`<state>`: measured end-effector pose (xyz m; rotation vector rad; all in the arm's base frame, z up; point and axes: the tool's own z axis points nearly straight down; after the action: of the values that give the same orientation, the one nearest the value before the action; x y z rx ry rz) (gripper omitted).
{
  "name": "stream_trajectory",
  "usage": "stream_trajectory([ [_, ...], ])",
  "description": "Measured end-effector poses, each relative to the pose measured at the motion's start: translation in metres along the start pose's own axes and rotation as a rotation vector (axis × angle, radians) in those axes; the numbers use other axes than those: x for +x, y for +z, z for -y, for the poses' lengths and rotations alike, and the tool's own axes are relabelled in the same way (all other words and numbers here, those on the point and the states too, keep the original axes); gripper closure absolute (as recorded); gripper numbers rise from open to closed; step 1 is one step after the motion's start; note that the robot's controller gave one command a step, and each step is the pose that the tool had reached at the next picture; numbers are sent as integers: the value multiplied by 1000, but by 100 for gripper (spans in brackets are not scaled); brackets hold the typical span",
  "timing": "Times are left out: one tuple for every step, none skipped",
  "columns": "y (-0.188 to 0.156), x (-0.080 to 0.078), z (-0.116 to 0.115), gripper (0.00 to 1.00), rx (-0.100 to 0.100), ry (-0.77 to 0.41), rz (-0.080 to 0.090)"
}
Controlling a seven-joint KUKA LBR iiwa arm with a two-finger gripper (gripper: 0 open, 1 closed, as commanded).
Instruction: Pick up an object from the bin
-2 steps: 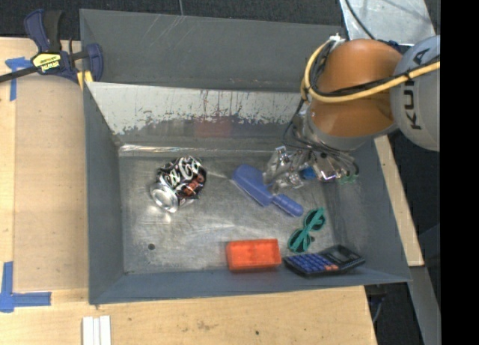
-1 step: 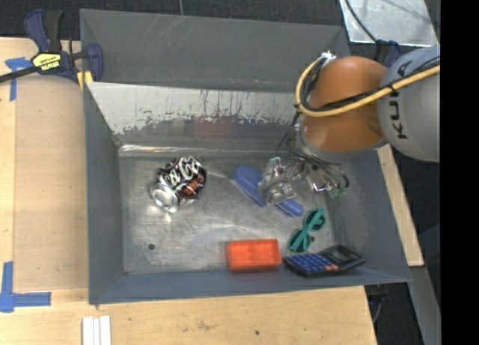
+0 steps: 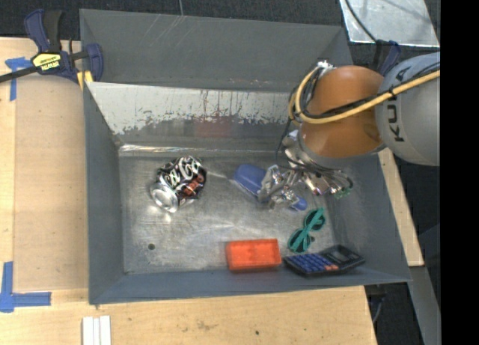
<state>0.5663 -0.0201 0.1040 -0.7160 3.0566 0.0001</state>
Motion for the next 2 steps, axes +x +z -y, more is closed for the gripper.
stream_trajectory([
  [-35, -33, -24, 0, 0, 190, 3],
  [-34, -33, -24, 0, 0, 191, 1],
])
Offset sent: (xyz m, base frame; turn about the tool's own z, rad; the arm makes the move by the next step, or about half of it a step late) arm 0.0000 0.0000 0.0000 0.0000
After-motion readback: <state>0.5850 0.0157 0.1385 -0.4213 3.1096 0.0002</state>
